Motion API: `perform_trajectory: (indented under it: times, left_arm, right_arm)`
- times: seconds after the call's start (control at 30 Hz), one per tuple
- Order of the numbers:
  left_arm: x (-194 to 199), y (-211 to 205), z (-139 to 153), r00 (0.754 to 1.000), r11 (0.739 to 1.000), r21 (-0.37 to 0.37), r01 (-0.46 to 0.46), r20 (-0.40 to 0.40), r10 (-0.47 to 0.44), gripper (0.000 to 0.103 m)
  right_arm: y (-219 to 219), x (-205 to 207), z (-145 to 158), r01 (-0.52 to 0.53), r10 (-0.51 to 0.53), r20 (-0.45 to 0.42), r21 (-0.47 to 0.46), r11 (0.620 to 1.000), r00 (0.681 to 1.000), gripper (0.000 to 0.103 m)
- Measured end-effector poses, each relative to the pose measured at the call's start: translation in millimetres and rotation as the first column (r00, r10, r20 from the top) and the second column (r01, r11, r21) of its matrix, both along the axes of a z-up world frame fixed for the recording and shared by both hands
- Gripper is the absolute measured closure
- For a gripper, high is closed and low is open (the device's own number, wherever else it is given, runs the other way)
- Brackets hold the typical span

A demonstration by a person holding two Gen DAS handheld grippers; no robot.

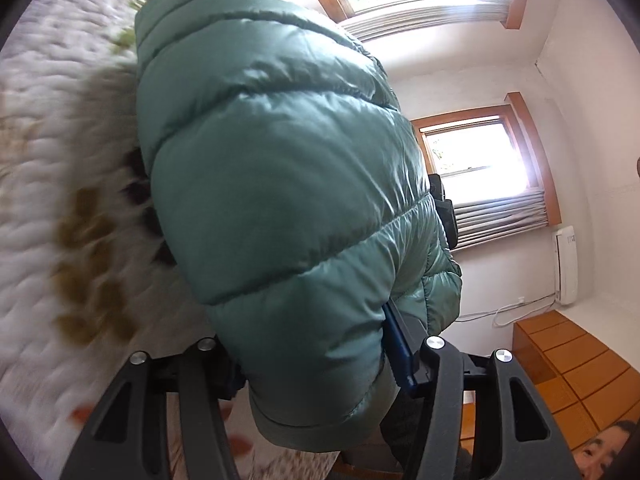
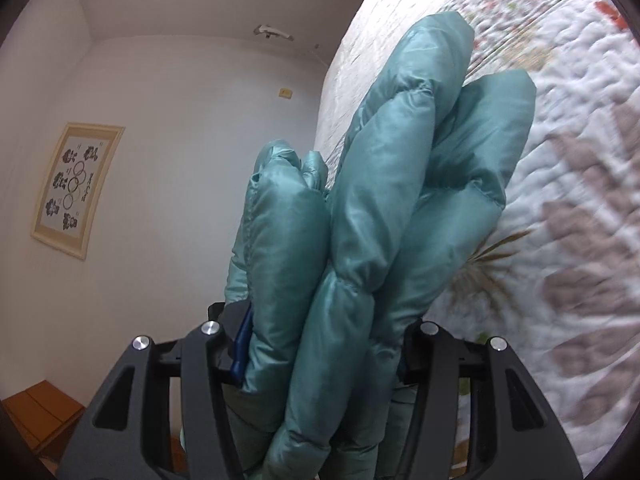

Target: Fold large clothes

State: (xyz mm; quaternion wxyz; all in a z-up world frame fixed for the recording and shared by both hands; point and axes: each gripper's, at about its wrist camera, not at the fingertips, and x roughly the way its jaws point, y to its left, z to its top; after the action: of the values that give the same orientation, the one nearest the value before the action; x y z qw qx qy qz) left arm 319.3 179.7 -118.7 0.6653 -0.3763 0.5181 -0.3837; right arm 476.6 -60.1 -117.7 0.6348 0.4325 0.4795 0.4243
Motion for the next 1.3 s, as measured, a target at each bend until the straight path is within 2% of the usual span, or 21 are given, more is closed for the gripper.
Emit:
perform_trajectory:
  times: [0.3,0.43,0.47,0.5,0.53,0.6,0.63,0.73,0.8,0.83,0.87,0.9,0.93,1.0,1.03,1.07,1.1,1.2,1.27,1.3]
  left_arm:
    - [-85,90,11,0.998,0.996,0.069,-0.055,0.011,0.054,0.046]
    - [-116,118,-3,0.997,0.994,0.075,-0.080,0.002,0.081,0.045]
    - [-121,123,-10,0.996,0.993,0.078,-0.085,-0.005,0.086,0.041]
    - [-125,125,-17,0.996,0.992,0.090,-0.085,-0.012,0.086,0.039]
    - [-128,126,-25,0.996,0.990,0.108,-0.088,-0.025,0.091,0.033]
    - [-134,129,-41,0.993,0.988,0.120,-0.101,-0.048,0.107,0.021]
    - [-137,130,-43,0.991,0.985,0.127,-0.116,-0.049,0.123,0.016]
    - [-150,142,-23,0.983,0.962,0.203,-0.182,0.014,0.183,0.016]
    - [-164,162,2,0.956,0.915,0.276,-0.294,0.079,0.283,0.016]
    - [-171,172,14,0.938,0.894,0.282,-0.348,0.115,0.328,0.016]
    - [-178,178,28,0.920,0.879,0.275,-0.390,0.157,0.359,0.016]
    - [-183,177,42,0.910,0.877,0.256,-0.407,0.198,0.364,0.015]
    - [-186,170,57,0.910,0.894,0.214,-0.393,0.233,0.344,0.015]
    - [-184,143,74,0.924,0.946,0.098,-0.310,0.264,0.276,0.015]
    - [-180,134,74,0.934,0.966,0.034,-0.257,0.265,0.239,0.015]
    - [-178,122,72,0.943,0.979,-0.028,-0.204,0.264,0.204,0.015]
    - [-173,107,70,0.950,0.985,-0.074,-0.159,0.259,0.173,0.015]
    - [-153,65,51,0.970,0.985,-0.137,-0.101,0.208,0.128,0.017]
    - [-144,58,33,0.979,0.983,-0.161,-0.087,0.166,0.114,0.019]
    - [-140,52,24,0.983,0.985,-0.149,-0.089,0.146,0.110,0.020]
  right_arm:
    - [102,-60,3,-0.120,0.120,0.011,0.004,0.993,0.993,0.052]
    - [135,-85,-14,-0.166,0.166,-0.010,0.001,0.986,0.986,0.052]
    - [141,-89,-21,-0.172,0.172,-0.019,-0.011,0.985,0.985,0.051]
    - [143,-91,-28,-0.178,0.177,-0.029,-0.023,0.984,0.984,0.049]
    - [146,-93,-37,-0.183,0.181,-0.046,-0.039,0.982,0.982,0.047]
    - [145,-95,-45,-0.166,0.162,-0.059,-0.082,0.983,0.985,0.025]
    - [142,-96,-47,-0.154,0.148,-0.063,-0.106,0.982,0.987,0.020]
    - [123,-98,-36,-0.136,0.130,-0.047,-0.142,0.981,0.990,0.018]
    - [106,-100,-7,-0.094,0.101,0.025,-0.200,0.975,0.995,0.018]
    - [97,-102,7,-0.061,0.078,0.066,-0.232,0.971,0.995,0.019]
    - [88,-106,25,0.003,0.037,0.133,-0.286,0.958,0.990,0.023]
    - [81,-112,50,0.085,0.002,0.241,-0.350,0.933,0.970,0.035]
    - [82,-116,69,0.120,0.006,0.318,-0.376,0.919,0.948,0.042]
    - [93,-120,98,0.148,0.043,0.413,-0.419,0.896,0.910,0.067]
    - [100,-119,104,0.153,0.064,0.434,-0.447,0.881,0.899,0.071]
    - [112,-116,108,0.143,0.093,0.440,-0.475,0.868,0.893,0.082]
    - [128,-110,109,0.121,0.123,0.428,-0.499,0.858,0.895,0.087]
    - [152,-103,90,0.089,0.192,0.394,-0.592,0.801,0.899,0.094]
    - [158,-104,75,0.081,0.193,0.369,-0.611,0.788,0.909,0.094]
    - [155,-103,68,0.074,0.191,0.354,-0.614,0.786,0.916,0.094]
